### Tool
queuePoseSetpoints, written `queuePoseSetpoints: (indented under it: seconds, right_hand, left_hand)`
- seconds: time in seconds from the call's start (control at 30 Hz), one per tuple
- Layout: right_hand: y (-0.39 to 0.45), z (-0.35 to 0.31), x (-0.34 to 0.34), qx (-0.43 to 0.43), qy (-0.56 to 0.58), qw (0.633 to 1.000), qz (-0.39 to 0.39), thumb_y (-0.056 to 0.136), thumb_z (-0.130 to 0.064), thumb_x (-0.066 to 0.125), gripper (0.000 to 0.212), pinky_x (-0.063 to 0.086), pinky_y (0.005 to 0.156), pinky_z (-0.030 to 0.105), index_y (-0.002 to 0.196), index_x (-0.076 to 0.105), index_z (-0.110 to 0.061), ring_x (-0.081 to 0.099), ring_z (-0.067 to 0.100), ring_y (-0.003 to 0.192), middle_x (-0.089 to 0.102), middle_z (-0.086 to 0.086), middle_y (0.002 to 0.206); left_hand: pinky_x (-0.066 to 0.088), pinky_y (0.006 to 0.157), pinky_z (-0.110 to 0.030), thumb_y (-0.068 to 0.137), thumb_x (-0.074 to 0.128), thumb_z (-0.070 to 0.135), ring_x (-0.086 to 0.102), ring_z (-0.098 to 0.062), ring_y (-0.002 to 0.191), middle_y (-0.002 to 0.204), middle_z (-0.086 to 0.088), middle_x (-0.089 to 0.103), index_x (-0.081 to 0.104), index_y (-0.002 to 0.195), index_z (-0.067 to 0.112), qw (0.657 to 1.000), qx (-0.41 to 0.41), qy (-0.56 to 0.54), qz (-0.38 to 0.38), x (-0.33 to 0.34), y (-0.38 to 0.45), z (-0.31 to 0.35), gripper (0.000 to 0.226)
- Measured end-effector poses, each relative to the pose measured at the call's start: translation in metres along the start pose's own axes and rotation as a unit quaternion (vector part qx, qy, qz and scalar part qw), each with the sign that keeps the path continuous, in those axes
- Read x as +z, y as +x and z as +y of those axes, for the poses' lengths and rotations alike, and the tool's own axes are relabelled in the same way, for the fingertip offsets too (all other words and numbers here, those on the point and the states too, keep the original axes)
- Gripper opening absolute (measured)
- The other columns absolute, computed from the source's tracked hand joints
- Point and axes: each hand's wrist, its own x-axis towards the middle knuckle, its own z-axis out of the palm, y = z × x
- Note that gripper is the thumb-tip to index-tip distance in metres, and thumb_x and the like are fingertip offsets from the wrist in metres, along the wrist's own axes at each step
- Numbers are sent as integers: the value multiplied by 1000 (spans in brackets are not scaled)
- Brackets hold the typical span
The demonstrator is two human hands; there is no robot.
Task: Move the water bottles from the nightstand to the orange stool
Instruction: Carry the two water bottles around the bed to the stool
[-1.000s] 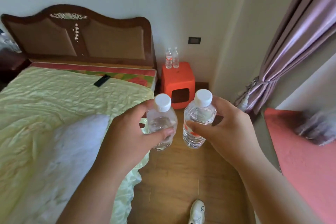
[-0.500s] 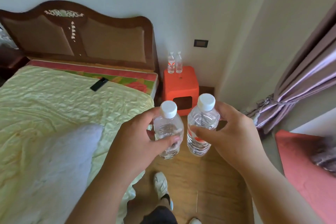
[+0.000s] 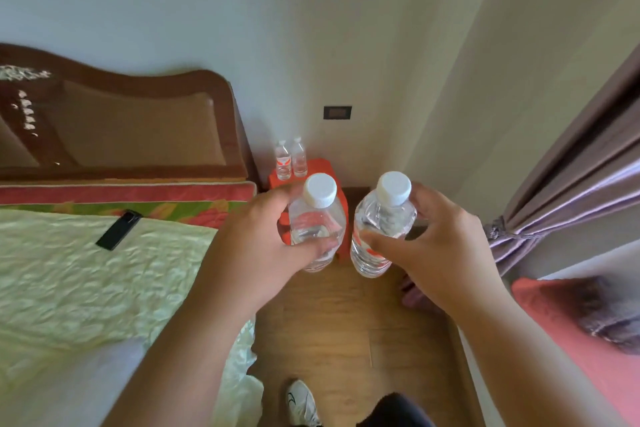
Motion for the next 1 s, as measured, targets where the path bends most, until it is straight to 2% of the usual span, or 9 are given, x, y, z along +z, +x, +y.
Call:
queuePoseSetpoints:
  seconds: [0.17,0.3,0.4,0.5,0.57,0.7,0.8,0.87,1.0]
  right_hand:
    - [46,-7,11,4,-25,1000,-7,65,-60,79,59,58,53,34,118,55,-54,65,5,59,62,-35,86]
    - [92,5,27,-26,-41,998,-33,66,-60,81,68,43,65,9,128,57,-44,62,-2,83,63,-30,101]
    - [137,17,38,-43,-31,997,-50,66,-58,81,65,39,66,4,125,61,-42,62,-3,85,70,-24,103]
    - [187,22,41,-67,-7,995,-74,67,-51,83,57,42,63,3,121,63,-44,61,-10,80,68,-28,93]
    - [219,25,42,-82,7,993,-84,69,-46,85,54,43,63,4,118,63,-44,62,-8,80,67,-29,90]
    - [279,38,56,-108,31,985,-132,69,-44,86,54,48,69,10,110,54,-61,60,-14,83,57,-45,85]
    - [313,53,70,-110,17,981,-156,70,-52,84,59,41,70,5,119,53,-54,57,-17,81,51,-47,86]
    - [330,62,81,-100,7,979,-176,69,-54,84,60,36,68,3,118,50,-55,55,-18,79,48,-48,84]
    - [360,78,104,-84,-3,977,-195,66,-54,86,57,39,70,7,109,48,-56,57,-13,78,49,-45,83]
  left_hand:
    - [43,74,-14,64,79,66,58,4,99,110,28,63,56,128,46,1000,0,25,1,-9,43,-10,71]
    - [43,70,-13,63,80,66,60,5,94,102,29,64,58,122,46,999,-27,31,5,-3,80,-23,66]
    - [40,66,-7,64,83,60,58,15,92,101,32,63,57,121,47,998,-53,27,19,4,109,-28,63]
    - [48,70,-11,65,84,57,61,12,92,104,31,64,57,124,45,996,-75,31,26,8,141,-30,66]
    - [52,76,-16,65,84,58,63,8,95,108,30,64,56,125,46,994,-99,37,42,12,162,-33,68]
    - [56,82,-26,65,82,62,64,3,95,104,29,65,56,120,44,986,-140,36,77,25,202,-49,63]
    - [57,81,-29,67,83,56,65,1,92,102,26,65,53,112,48,983,-159,26,90,36,229,-62,55]
    - [57,83,-28,69,84,51,65,1,94,104,27,66,54,115,48,982,-167,10,89,43,246,-72,56]
    - [56,87,-28,73,83,46,64,2,101,110,29,64,54,122,45,984,-161,-23,78,56,279,-105,57]
